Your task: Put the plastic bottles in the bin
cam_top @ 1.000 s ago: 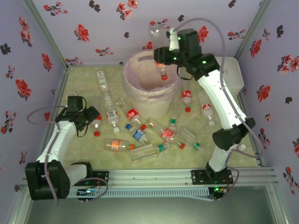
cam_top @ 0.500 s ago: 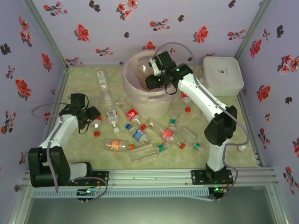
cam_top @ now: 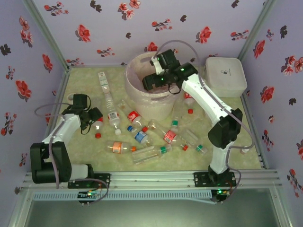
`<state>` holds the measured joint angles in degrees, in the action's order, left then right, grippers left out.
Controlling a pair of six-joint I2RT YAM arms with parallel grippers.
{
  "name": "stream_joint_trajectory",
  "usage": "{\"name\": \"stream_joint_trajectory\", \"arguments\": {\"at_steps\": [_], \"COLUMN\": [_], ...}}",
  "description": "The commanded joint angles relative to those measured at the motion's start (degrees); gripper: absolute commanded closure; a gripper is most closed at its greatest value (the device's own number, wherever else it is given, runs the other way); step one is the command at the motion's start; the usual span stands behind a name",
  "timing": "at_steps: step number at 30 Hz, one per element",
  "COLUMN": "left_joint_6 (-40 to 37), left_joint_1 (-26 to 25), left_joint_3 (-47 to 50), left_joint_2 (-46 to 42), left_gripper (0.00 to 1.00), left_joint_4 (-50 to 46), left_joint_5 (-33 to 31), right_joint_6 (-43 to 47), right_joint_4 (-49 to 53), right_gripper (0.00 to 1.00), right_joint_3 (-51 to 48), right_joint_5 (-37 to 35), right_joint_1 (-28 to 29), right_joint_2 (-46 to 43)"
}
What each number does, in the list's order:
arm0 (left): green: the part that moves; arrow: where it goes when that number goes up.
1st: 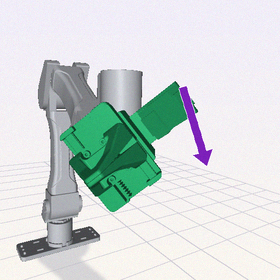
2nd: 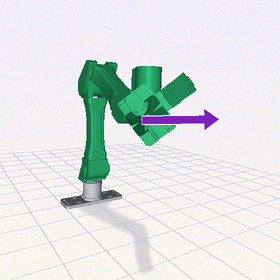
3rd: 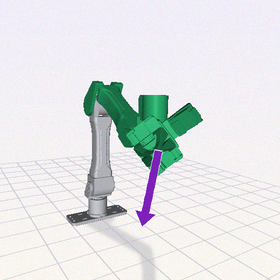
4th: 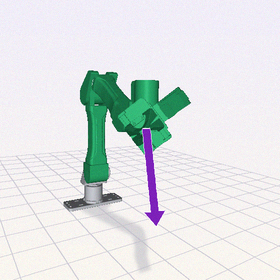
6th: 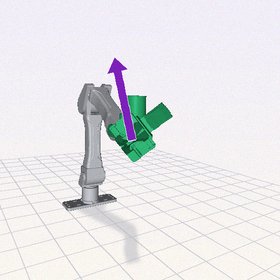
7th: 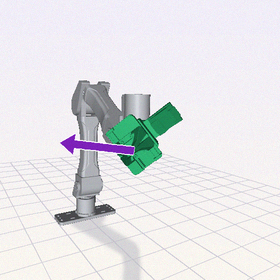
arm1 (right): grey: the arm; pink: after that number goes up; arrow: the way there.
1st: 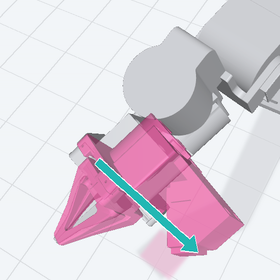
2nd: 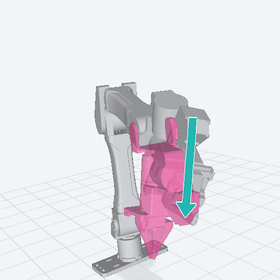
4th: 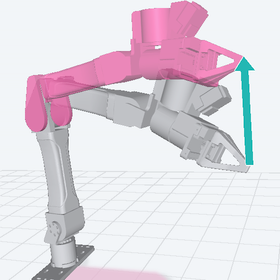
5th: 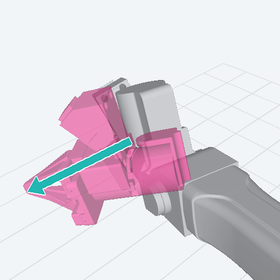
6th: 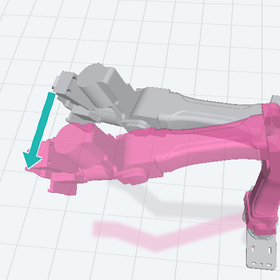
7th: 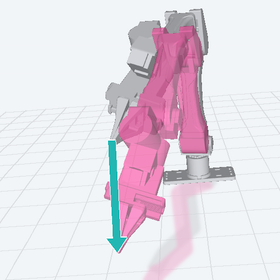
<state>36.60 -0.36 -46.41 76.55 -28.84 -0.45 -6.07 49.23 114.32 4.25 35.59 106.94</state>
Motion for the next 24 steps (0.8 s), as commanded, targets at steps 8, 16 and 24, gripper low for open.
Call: {"name": "stream_joint_trajectory", "arguments": {"at_steps": [8, 16, 24], "left_joint_6": [-1.82, -1.3, -1.54], "left_joint_1": [0.36, 0.35, 0.27], "left_joint_3": [-1.06, -0.65, -4.14], "left_joint_2": [3.96, 6.63, 4.8], "left_gripper": [0.28, 0.24, 0.44], "left_joint_4": [2.17, 4.05, 0.1], "left_joint_5": [0.02, 1.68, 1.63], "right_joint_6": [2.46, -0.28, -4.48], "right_joint_4": [2.77, 2.3, 4.9], "right_gripper": [0.01, 0.01, 0.01], "right_joint_3": [3.39, -7.35, -16.83], "right_joint_5": [-8.29, -9.64, -9.27], "right_joint_1": [0.07, -3.46, -11.34], "right_joint_2": [-13.62, -22.52, -27.03]}}
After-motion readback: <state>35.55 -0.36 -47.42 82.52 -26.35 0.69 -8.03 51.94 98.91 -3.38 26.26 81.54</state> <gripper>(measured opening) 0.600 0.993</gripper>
